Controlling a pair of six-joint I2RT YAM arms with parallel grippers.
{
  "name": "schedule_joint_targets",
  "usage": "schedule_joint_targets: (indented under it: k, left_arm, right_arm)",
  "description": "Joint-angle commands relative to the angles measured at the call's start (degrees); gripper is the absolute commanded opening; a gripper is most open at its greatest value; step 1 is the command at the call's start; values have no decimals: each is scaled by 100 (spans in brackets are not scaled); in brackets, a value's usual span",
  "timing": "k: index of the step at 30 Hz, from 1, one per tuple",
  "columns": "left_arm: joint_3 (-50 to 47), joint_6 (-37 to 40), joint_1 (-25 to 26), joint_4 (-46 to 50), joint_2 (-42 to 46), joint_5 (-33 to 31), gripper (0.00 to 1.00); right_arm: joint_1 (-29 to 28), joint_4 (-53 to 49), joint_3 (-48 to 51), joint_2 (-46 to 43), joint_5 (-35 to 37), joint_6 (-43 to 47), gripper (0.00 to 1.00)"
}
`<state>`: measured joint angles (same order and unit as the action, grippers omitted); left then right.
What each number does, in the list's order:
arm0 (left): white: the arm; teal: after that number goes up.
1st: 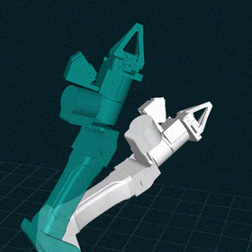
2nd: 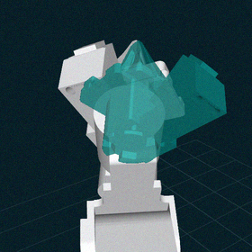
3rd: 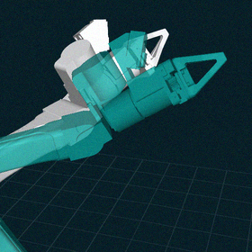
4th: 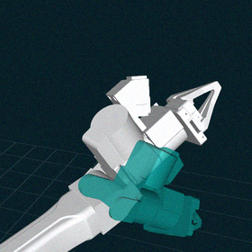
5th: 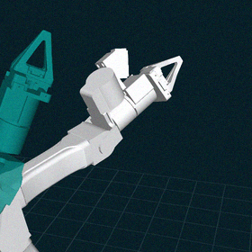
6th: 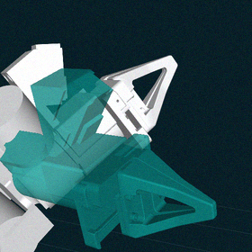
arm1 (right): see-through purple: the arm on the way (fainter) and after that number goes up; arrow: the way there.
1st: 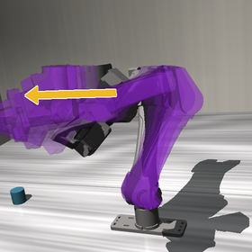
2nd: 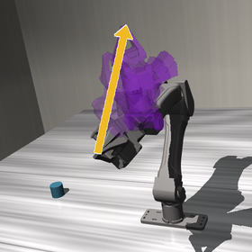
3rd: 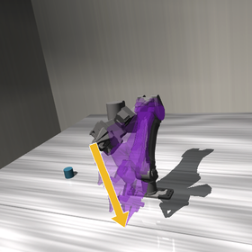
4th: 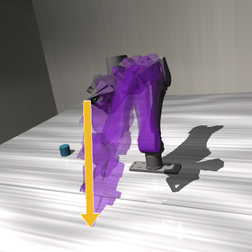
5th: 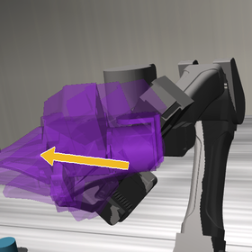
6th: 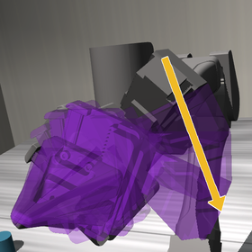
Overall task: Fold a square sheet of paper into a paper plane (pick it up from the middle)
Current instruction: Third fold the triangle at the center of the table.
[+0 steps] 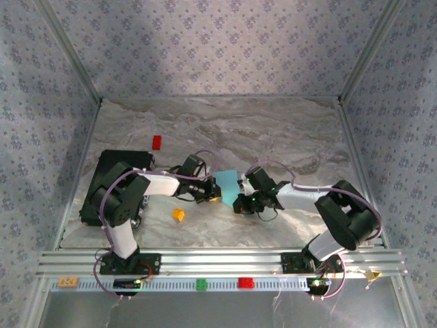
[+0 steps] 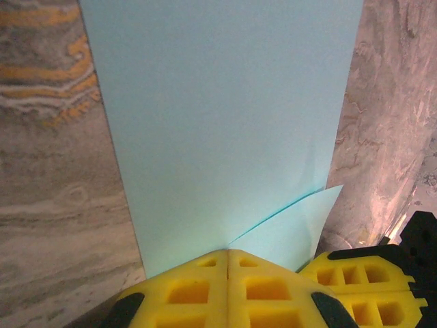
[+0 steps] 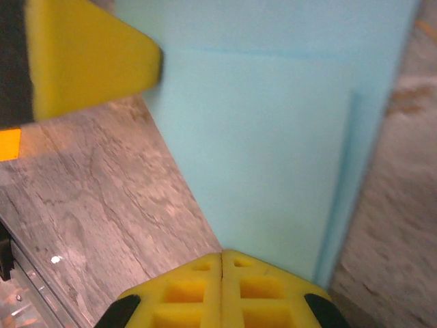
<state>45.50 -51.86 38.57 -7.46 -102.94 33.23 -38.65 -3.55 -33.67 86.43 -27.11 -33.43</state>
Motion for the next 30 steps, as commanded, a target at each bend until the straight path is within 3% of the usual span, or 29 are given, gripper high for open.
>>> schedule_joint_targets:
  k: [1,10,14,24,30]
  left_arm:
    - [19,128,-60,272,-174,-230,0]
    - [16,121,-62,275,-174,-223,0]
    - [15,128,-68,279,-167,-230,0]
    - [11,160,-95,283,-190,-223,0]
    - [13,162,-96,299,-195,-208,0]
  right_arm:
    - [53,-401,78,-283,-97,-1,2]
    - [-239,-384,-1123,652,-64,152,3]
    - [-254,-418,-1136,971,-25,179,3]
    - [-13,127,513,-217,-245,-129,6]
    - [146,51,981,-875,-121,-213,7]
